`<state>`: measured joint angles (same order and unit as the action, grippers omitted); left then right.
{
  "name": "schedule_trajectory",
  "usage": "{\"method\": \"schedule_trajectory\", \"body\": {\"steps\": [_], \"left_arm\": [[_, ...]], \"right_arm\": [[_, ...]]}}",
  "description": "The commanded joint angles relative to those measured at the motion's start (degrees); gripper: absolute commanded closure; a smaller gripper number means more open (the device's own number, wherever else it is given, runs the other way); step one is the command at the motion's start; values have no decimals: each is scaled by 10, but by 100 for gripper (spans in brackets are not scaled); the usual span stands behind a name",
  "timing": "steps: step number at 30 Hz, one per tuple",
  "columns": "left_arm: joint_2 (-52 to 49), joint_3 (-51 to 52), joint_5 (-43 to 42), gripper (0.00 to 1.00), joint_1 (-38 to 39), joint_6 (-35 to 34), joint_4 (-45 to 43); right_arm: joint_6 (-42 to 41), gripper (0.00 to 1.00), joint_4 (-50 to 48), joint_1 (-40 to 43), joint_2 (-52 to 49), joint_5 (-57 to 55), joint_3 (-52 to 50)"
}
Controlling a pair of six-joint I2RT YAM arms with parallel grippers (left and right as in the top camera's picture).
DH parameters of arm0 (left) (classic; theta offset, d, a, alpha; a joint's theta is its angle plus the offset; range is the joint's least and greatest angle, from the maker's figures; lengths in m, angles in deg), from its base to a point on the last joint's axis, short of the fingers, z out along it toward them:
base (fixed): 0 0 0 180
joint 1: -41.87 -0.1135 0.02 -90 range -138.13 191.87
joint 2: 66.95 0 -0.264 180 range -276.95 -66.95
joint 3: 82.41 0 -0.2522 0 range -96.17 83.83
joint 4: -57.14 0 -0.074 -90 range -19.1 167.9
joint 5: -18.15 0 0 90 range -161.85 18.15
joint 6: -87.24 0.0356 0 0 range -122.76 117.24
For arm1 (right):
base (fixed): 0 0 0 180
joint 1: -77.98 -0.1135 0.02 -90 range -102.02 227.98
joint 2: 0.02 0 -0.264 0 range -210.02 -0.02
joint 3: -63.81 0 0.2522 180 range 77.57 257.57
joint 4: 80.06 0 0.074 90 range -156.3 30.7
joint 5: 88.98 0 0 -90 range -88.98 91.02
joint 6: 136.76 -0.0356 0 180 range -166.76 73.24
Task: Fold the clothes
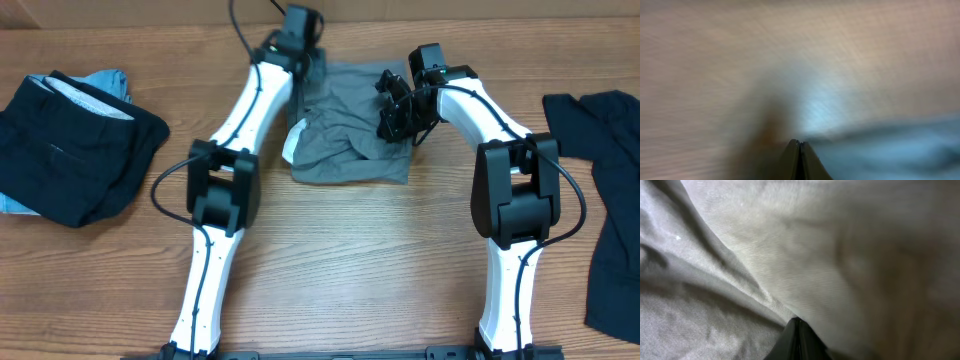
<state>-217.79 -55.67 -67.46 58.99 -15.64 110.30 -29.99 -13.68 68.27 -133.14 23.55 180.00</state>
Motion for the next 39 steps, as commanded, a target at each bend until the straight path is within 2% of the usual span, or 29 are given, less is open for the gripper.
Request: {"method": "schedule_trajectory", "body": {"steps": [1,7,9,11,15,20,22,24,28,34,39], "left_arm": [[31,-103,73,94,-51,2,20],[73,-137,-74,88,-11,-7,141],[69,-132,-136,90,10,-15,199],[67,-115,-156,94,37,-12,239],[67,-50,-100,93,80,9,214],[67,40,-85,94,85,9,139],[67,61,-85,94,83,9,122],[65,77,-83,94,78,5,108],[40,83,-83,96,70,-4,103],[-7,83,-87,96,56,-4,113],[-10,83,-96,96,44,-4,117]], "right_arm": [[6,96,58,12,-24,-44,9],[-8,96,153,10,44,-27,144],[-8,96,172,10,67,-22,158],[-5,96,195,10,86,8,158],[80,96,287,6,90,143,156],[150,96,333,-25,90,151,153],[150,96,329,-39,90,138,153],[114,96,315,-57,90,93,153],[-8,96,273,-95,93,-50,153],[-117,96,219,-113,94,-101,144],[-183,96,174,-130,94,-154,87]]}}
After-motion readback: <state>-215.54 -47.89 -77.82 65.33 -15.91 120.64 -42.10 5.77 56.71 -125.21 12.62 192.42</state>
